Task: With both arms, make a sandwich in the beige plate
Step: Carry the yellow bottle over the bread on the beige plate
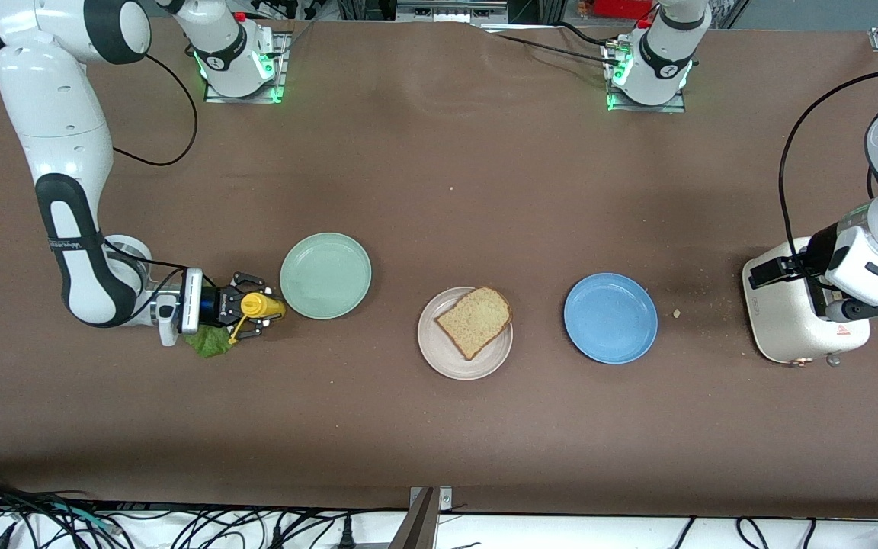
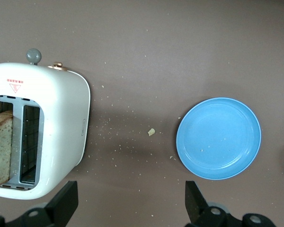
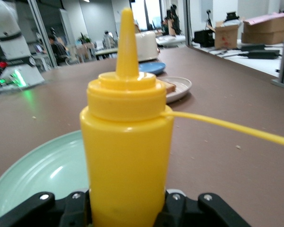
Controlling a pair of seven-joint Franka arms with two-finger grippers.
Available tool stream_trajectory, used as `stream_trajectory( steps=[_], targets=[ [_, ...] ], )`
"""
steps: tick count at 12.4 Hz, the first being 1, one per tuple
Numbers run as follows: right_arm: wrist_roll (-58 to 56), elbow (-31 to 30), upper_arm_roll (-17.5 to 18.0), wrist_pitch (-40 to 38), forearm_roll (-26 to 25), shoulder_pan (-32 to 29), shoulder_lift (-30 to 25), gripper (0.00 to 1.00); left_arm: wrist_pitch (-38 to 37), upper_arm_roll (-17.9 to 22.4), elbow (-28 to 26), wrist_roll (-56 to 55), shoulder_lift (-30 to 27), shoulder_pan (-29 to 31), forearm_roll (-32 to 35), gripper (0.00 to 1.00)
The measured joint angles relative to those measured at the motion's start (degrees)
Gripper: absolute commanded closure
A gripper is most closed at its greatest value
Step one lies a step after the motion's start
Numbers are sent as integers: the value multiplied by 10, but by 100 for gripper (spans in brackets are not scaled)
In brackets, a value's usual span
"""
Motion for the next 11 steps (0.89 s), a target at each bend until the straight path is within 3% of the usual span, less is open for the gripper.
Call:
stream_trajectory(
  steps=[3,6,8,11],
  targets=[
    [185,5,1,54,-163,20,-73,100,0,0,0,0,1,1,0,1],
    [411,4,-6,86,-290,99,-151,100,0,0,0,0,1,1,0,1],
    [545,5,-37,102,-348,183,-168,100,0,0,0,0,1,1,0,1],
    [730,25,-116,123,-427,339,-164,100,0,0,0,0,1,1,0,1]
  ],
)
